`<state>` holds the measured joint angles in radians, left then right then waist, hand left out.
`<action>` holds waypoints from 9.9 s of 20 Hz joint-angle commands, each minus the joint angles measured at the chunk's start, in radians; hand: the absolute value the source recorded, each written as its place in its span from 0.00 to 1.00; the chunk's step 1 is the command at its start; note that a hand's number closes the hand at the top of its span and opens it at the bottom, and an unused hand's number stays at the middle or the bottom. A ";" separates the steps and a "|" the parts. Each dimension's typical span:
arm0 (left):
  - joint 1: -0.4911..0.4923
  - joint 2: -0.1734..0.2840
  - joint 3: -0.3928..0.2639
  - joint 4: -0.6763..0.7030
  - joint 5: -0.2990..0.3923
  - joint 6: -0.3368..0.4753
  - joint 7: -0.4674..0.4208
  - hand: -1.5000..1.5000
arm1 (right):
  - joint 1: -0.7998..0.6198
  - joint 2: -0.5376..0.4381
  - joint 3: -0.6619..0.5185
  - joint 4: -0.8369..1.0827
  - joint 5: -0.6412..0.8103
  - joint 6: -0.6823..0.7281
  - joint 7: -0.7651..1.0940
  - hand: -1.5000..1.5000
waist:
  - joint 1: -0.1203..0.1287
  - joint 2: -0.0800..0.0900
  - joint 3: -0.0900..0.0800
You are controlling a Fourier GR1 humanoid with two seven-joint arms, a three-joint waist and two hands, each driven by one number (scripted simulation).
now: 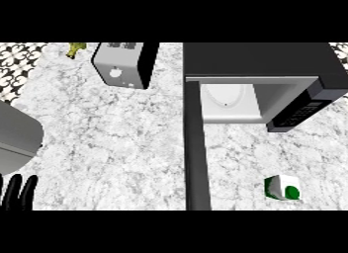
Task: Pick up the milk, place it into the microwave and close the microwave
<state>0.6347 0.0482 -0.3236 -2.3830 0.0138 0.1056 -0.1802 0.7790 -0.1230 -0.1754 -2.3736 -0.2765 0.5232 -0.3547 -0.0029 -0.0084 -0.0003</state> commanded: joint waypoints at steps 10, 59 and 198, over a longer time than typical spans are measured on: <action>0.347 0.081 0.053 0.000 0.138 -0.147 -0.308 0.00 | 0.008 0.121 0.101 0.042 0.256 -0.051 -0.085 0.00 | 0.020 0.001 -0.001; 0.617 0.083 0.247 -0.005 0.254 -0.423 -0.561 0.00 | -0.754 -0.022 -0.097 1.521 0.744 -0.490 -0.725 0.00 | 0.023 0.012 0.003; -0.543 -0.047 -0.229 0.660 -0.290 -0.420 0.198 1.00 | -0.509 -0.014 -0.177 0.985 0.411 -0.181 -0.463 0.00 | -0.055 0.009 -0.001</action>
<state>0.2202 0.0139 -0.4872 -1.8326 -0.2531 -0.2888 -0.0737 0.1948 -0.1127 -0.3297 -1.2865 0.1818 0.2861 -0.8365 -0.0577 -0.0034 -0.0026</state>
